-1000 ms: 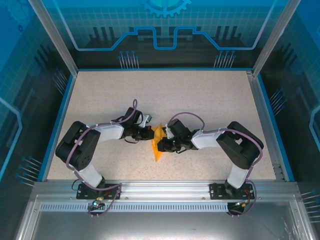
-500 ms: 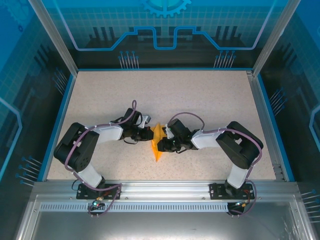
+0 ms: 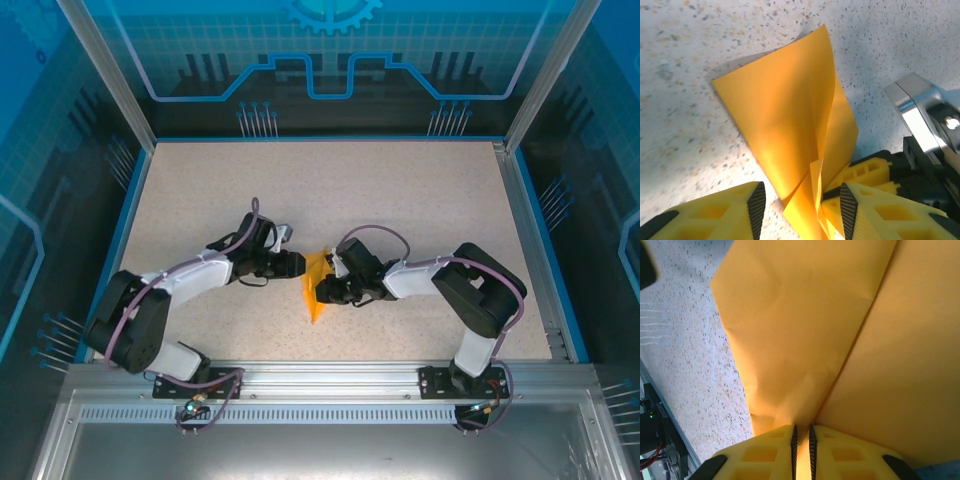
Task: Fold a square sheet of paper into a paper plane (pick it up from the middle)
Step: Fourth fold the wing at the center of the table.
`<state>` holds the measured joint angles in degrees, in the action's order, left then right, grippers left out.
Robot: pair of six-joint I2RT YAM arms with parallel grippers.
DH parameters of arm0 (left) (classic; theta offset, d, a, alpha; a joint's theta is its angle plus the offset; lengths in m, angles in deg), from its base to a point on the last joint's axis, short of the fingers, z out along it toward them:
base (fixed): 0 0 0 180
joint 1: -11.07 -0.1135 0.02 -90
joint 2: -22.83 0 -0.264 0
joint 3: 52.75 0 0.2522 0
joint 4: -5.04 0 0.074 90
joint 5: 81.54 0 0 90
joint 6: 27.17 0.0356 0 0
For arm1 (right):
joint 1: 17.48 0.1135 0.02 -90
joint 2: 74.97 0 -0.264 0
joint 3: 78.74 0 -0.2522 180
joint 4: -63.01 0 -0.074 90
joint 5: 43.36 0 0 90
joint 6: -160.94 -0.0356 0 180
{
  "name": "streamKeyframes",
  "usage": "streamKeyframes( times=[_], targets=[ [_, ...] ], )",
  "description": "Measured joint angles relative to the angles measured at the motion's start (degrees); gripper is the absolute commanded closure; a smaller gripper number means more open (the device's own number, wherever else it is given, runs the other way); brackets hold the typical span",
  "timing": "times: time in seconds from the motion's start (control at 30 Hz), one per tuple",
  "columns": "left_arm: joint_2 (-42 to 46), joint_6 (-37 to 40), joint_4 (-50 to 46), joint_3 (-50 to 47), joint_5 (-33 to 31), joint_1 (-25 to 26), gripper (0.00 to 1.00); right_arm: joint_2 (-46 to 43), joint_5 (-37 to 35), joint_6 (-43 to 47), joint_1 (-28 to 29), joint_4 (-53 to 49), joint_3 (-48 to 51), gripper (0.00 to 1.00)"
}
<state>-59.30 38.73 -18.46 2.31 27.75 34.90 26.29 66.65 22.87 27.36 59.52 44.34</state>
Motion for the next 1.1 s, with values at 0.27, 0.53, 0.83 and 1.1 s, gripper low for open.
streamKeyframes(
  times=[0.27,0.53,0.83,1.1],
  targets=[
    [2.38,-5.25,1.01,-9.09,-0.42,2.40,0.76,0.00,0.09,-0.46,0.00,0.11,0.00,0.84],
    [-3.67,-7.52,7.30,-9.20,0.02,4.72,0.88,-0.02,0.04,-0.55,0.00,0.33,0.02,0.84],
    [-4.63,-7.58,7.58,-8.55,0.20,4.90,0.89,0.02,0.04,-0.55,0.00,0.55,0.07,0.84],
    [-4.13,-8.63,8.74,-8.33,0.46,5.55,0.89,0.02,0.07,-0.55,0.00,0.55,0.07,0.84]
  ],
)
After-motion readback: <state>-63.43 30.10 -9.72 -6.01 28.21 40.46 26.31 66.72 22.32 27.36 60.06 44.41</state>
